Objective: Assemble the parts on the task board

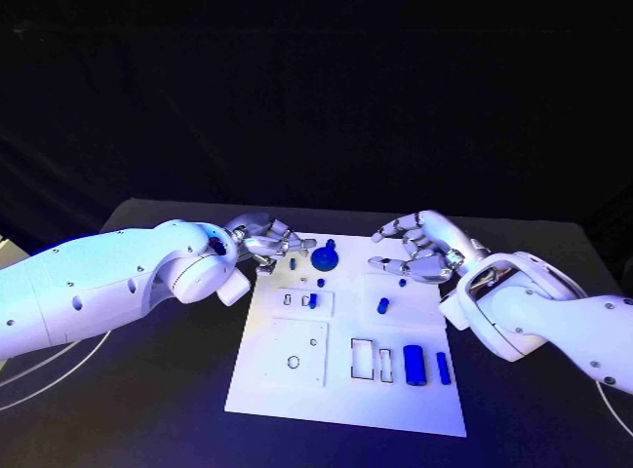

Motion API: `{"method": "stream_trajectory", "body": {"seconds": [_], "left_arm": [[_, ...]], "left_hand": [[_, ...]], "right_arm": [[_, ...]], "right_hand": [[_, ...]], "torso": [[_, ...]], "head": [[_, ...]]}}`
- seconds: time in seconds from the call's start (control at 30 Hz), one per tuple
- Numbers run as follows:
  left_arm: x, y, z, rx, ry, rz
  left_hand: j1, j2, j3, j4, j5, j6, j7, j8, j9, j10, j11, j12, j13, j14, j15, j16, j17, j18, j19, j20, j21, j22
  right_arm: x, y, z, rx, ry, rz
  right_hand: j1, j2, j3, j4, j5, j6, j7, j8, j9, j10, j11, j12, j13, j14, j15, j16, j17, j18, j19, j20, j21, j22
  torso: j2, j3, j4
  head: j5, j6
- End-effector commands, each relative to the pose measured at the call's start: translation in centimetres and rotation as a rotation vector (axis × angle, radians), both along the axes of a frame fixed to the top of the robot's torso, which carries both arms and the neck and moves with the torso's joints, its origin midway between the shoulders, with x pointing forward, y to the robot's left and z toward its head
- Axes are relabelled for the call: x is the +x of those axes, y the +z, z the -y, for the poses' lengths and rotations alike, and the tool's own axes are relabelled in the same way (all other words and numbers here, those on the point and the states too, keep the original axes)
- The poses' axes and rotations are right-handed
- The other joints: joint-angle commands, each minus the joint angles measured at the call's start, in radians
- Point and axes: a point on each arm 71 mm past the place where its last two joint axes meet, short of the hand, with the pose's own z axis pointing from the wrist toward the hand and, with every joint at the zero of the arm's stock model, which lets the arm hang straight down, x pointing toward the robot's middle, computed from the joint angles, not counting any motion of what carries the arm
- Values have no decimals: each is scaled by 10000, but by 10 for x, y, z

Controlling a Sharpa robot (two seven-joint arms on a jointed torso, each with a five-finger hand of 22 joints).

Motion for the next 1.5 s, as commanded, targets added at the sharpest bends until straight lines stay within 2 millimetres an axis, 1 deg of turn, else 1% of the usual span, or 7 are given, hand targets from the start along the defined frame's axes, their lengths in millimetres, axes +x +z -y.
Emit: {"method": "stream_trajectory", "body": {"seconds": [0.03, 0.07, 0.23, 0.4, 0.63, 0.93, 1.5], "left_arm": [[2, -5, 5, 3691, -1195, -538], [4, -4, 6, 3943, -1255, -540], [12, -1, 17, 5335, -1536, -702], [18, -3, 27, 6133, -1764, -933], [22, -7, 37, 6892, -2137, -1258], [24, -16, 48, 7423, -2662, -1693], [20, -22, 60, 7234, -3242, -2184]], "left_hand": [[-236, 34, -182, 7, -2, -16, -78, 197, 193, 147, -60, 160, 196, 401, -76, 84, 318, -225, 203, -63, 104, 236], [-275, 45, -216, 10, -3, -26, -87, 225, 226, 168, -67, 183, 225, 413, -85, 97, 351, -236, 241, -73, 125, 283], [-665, 130, -548, 16, -11, -244, -86, 291, 401, 69, -75, 89, 79, 472, -103, 155, 516, -270, 369, -124, 193, 442], [-794, 187, -692, 19, -20, -376, -52, 252, 444, -83, -45, -58, -123, 476, -79, 161, 541, -282, 399, -123, 210, 489], [-846, 246, -740, 21, -14, -411, -40, 241, 463, -114, -32, -86, -156, 510, -69, 211, 666, -301, 464, -119, 248, 582], [-987, 366, -864, 20, -16, -500, -3, 197, 498, -265, 2, -226, -341, 525, -37, 243, 746, -316, 508, -102, 278, 656], [-998, 474, -884, 14, 8, -503, 3, 194, 525, -322, 12, -276, -406, 537, -23, 268, 809, -330, 546, -89, 304, 722]], "right_arm": [[2, 4, 13, 971, -279, -553], [3, 4, 16, 974, -342, -577], [6, 5, 28, 955, -648, -737], [9, 4, 33, 914, -843, -812], [11, 4, 38, 838, -1009, -893], [13, 3, 39, 769, -1072, -975], [15, 2, 37, 710, -1059, -1014]], "right_hand": [[82, -34, 56, 1, 48, 86, -3, 48, -9, 83, -28, -49, 1690, 1044, -4, 54, 2627, -67, 1047, 5, 44, 2635], [82, -34, 56, 1, 48, 86, -3, 48, -9, 83, -28, -49, 1690, 1044, -4, 54, 2627, -67, 1047, 5, 44, 2635], [73, -50, 79, 10, 175, 79, -6, 64, -17, 86, -32, -46, 1691, 1044, -8, 54, 2627, -67, 1047, -1, 44, 2635], [72, -53, 81, 11, 188, 72, -5, 63, -20, 77, -32, -56, 1682, 1044, -9, 54, 2627, -67, 1047, -2, 44, 2635], [65, -60, 82, 15, 210, 52, -1, 55, -26, 74, -30, -60, 1679, 1044, -9, 54, 2627, -67, 1047, -3, 44, 2635], [48, -65, 83, 24, 229, 26, 4, 45, -33, 65, -26, -71, 1670, 1044, -8, 54, 2627, -67, 1047, -4, 44, 2635], [22, -64, 85, 36, 245, -4, 10, 34, -43, 69, -21, -66, 1673, 1044, -6, 54, 2627, -67, 1047, -4, 44, 2635]], "torso": [[-116, 21, 5], [-119, 23, 3], [-141, 97, -49], [-144, 128, -63], [-136, 104, -35], [-114, 82, -66], [-121, 93, -33]], "head": [[1, -65], [15, -71], [126, -143], [151, -167], [155, -204], [143, -243], [100, -330]]}}
